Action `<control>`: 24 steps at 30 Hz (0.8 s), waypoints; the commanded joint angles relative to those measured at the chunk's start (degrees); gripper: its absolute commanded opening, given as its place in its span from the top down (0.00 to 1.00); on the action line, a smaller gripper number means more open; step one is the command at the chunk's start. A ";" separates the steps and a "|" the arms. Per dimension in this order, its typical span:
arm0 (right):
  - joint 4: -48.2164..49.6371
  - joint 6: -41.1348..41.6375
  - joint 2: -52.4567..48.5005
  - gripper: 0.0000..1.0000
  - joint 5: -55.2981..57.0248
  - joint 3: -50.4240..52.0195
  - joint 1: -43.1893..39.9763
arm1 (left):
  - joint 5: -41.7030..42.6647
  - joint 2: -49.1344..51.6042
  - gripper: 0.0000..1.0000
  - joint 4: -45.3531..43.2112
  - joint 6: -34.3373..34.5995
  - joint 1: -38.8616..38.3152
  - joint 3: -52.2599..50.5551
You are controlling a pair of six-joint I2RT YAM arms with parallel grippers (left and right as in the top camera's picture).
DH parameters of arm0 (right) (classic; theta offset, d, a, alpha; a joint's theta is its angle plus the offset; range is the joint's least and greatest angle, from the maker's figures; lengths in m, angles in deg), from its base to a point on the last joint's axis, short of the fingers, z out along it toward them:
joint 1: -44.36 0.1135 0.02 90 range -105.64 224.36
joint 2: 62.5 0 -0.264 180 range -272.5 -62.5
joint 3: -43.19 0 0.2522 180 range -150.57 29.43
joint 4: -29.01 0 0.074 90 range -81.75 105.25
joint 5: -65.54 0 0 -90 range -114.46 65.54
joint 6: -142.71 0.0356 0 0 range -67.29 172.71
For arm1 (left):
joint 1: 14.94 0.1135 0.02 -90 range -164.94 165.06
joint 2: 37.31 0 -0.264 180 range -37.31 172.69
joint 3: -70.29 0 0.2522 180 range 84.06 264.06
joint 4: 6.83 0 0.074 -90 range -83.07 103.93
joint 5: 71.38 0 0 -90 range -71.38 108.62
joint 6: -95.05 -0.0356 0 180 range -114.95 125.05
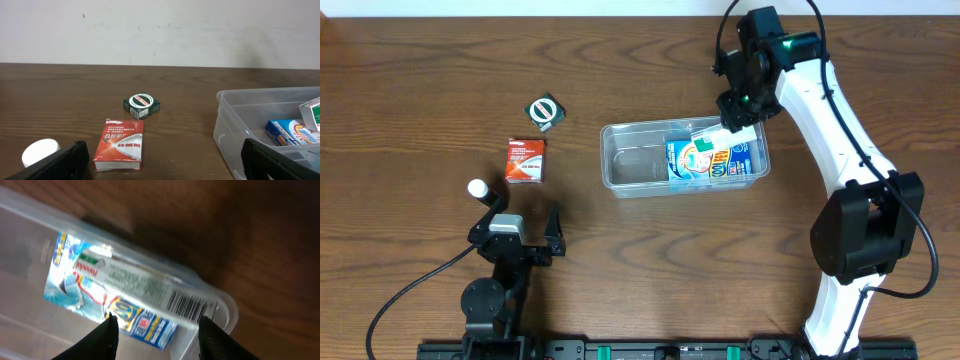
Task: Pack container
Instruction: 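Release the Panadol box on the blue box and open the right gripper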
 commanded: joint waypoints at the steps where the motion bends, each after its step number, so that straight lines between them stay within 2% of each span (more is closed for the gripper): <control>1: 0.50 -0.26 1.55 0.51 -0.24 -1.31 -0.79 | 0.39 -0.28 0.02 2.01 -0.37 0.35 -0.98; 24: -0.92 -1.36 0.28 0.56 -0.22 0.57 -1.01 | 0.39 -0.28 0.02 2.01 -0.35 0.35 -0.98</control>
